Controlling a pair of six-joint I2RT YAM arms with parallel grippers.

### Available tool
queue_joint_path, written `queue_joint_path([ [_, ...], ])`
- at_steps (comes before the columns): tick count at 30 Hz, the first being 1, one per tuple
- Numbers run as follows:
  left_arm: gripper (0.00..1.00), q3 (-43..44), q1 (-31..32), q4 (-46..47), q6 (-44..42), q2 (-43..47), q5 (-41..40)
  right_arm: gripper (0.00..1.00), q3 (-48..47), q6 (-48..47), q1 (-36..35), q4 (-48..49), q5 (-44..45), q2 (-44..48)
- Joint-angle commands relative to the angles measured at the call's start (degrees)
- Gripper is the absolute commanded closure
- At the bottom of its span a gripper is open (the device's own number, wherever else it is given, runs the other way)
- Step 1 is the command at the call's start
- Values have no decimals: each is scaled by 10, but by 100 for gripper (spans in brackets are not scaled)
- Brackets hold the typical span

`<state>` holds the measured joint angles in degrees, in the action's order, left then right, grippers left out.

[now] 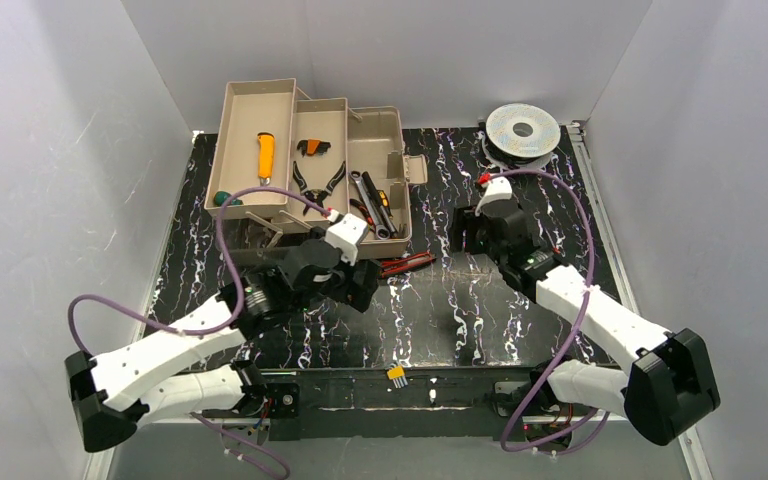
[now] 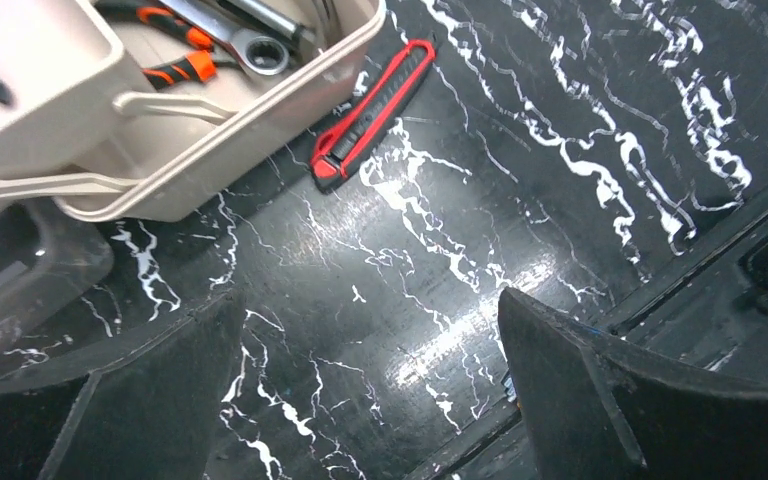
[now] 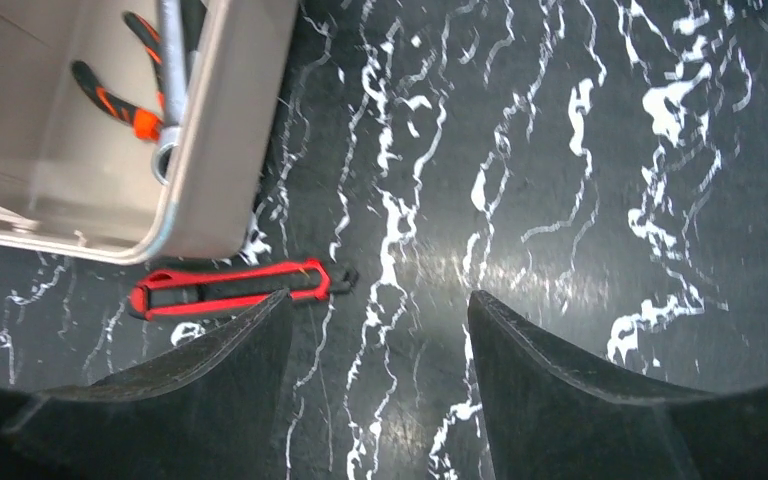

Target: Pack the tool kit

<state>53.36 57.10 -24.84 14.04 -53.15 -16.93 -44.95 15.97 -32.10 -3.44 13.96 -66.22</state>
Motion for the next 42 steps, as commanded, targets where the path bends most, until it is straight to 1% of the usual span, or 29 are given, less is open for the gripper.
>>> queue_joint_path([
  [1, 2, -39, -2, 84, -10, -27, 20, 29, 51, 33, 3, 97, 42, 47],
  [4, 2, -74, -2, 140, -21, -44, 19, 29, 83, 45, 3, 128, 50, 50],
  [9, 2, -114, -3, 213, -18, -91, 16, 29, 81, 71, 3, 117, 60, 22],
  [11, 2, -121, -12, 232, -10, -116, 21, 29, 82, 79, 3, 113, 58, 18],
  [13, 2, -128, -51, 244, 17, -137, 67, 29, 79, 93, 3, 89, 56, 19],
  [15, 2, -140, -90, 279, 38, -150, 117, 29, 48, 100, 3, 14, 56, 28],
  [16, 2, -145, -101, 292, 40, -156, 127, 29, 42, 101, 3, -13, 55, 35],
  [18, 2, -146, -111, 309, 32, -170, 135, 29, 49, 101, 3, -26, 59, 53],
  [20, 2, -132, -112, 305, 17, -192, 139, 29, 71, 100, 3, -15, 63, 75],
  [24, 2, -107, -119, 293, 17, -235, 148, 29, 119, 102, 3, 28, 54, 109],
  [28, 2, -97, -124, 311, 12, -263, 161, 29, 154, 103, 3, 86, 48, 114],
  [34, 2, -53, -135, 321, -13, -316, 156, 29, 118, 107, 2, 64, 11, 79],
  [36, 2, -31, -144, 306, -14, -338, 169, 29, 116, 108, 3, 62, -5, 81],
  [39, 3, -12, -147, 294, -31, -361, 216, 29, 116, 106, 3, 56, -3, 97],
  [42, 4, 5, -147, 277, -56, -383, 226, 29, 125, 104, 3, 55, 5, 119],
])
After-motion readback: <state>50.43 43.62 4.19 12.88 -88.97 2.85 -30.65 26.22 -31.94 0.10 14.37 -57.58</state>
